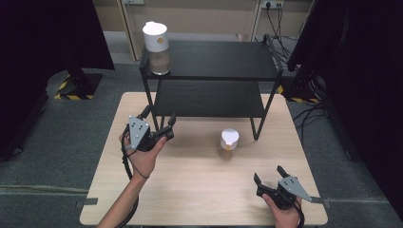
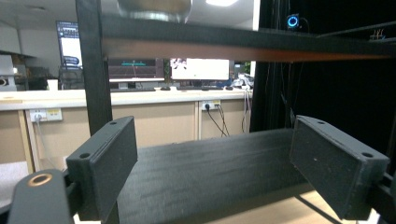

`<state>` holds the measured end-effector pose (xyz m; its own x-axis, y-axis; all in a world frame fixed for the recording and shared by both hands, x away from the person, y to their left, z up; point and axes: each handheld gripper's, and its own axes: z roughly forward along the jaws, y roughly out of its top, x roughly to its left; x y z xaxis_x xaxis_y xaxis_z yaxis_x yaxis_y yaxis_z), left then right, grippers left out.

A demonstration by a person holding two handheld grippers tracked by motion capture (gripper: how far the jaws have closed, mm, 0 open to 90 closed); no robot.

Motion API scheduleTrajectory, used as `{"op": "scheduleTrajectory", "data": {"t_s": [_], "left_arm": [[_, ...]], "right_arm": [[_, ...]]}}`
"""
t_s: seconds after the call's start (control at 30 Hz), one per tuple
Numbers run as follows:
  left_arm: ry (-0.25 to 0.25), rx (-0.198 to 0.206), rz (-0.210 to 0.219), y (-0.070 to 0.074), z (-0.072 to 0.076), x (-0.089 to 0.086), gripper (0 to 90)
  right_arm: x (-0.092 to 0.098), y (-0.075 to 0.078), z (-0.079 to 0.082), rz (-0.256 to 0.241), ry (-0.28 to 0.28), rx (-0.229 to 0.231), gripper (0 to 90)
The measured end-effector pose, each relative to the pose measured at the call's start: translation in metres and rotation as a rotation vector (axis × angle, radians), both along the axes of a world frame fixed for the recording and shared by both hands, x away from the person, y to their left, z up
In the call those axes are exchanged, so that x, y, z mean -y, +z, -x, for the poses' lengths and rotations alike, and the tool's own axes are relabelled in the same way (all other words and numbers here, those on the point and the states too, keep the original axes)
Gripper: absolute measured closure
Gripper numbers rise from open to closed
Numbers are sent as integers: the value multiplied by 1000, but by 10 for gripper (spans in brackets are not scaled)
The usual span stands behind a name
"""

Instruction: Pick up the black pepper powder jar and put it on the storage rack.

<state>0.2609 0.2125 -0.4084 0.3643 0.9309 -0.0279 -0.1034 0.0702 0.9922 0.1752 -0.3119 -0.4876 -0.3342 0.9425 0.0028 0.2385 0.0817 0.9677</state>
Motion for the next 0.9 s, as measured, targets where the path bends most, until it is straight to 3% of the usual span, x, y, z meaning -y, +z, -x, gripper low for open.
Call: {"op": "scheduleTrajectory", "data": {"t_s": [0.63,0.9], "left_arm": [[-27,-29,-11,-36,5,-1,142],[-39,-73,-27,-54,7,-3,140]], "right_arm": [[0,0,0,1,1,1,57],[0,0,0,2,2,-1,57]]}}
